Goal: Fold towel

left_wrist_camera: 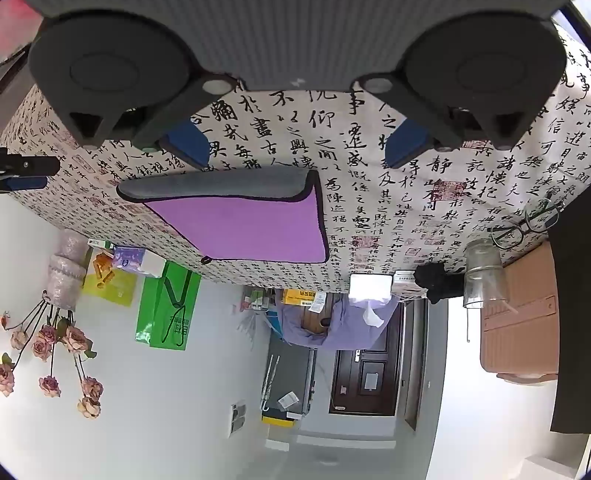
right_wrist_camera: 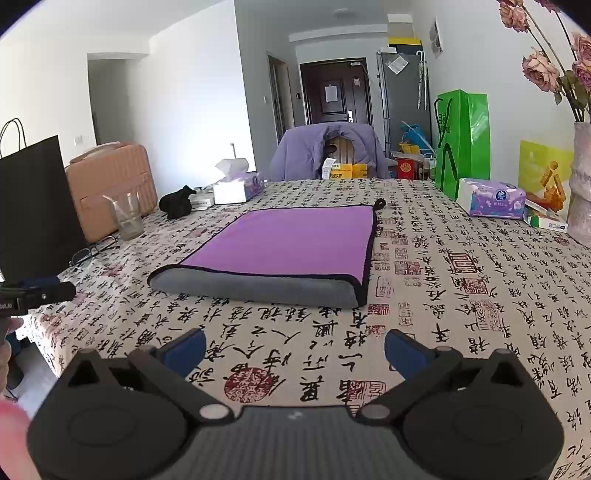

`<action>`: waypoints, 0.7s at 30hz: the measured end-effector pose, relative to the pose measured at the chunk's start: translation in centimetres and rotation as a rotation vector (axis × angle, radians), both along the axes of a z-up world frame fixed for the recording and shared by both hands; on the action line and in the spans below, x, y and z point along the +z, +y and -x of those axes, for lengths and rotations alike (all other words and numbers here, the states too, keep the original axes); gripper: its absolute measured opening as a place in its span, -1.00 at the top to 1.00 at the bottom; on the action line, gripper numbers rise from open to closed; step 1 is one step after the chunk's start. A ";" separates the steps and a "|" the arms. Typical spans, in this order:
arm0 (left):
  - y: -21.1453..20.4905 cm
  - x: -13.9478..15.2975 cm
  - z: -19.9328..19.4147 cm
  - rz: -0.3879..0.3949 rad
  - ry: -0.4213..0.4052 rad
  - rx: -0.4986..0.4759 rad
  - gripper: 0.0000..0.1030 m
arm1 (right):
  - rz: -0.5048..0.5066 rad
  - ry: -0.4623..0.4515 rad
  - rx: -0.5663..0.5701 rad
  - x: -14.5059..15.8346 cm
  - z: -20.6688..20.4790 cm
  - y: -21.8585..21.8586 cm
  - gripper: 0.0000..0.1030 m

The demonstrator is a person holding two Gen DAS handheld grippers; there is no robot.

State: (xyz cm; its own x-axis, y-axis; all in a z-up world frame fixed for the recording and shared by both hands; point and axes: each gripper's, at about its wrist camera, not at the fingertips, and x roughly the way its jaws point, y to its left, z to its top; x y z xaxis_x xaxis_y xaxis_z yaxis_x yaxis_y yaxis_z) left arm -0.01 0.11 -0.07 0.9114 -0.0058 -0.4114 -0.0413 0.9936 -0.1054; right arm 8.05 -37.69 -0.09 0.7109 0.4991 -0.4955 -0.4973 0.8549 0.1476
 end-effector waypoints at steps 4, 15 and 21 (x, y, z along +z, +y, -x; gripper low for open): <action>0.0 -0.1 -0.1 -0.005 0.006 -0.002 -1.00 | -0.005 0.001 0.002 0.0 0.0 0.1 -1.00; -0.4 -0.2 -0.2 0.000 0.002 -0.006 -1.00 | 0.003 0.002 0.002 0.0 0.0 0.2 -1.00; -0.4 -0.2 -0.2 0.002 0.000 -0.005 -1.00 | 0.005 0.003 0.002 -0.1 0.0 0.2 -1.00</action>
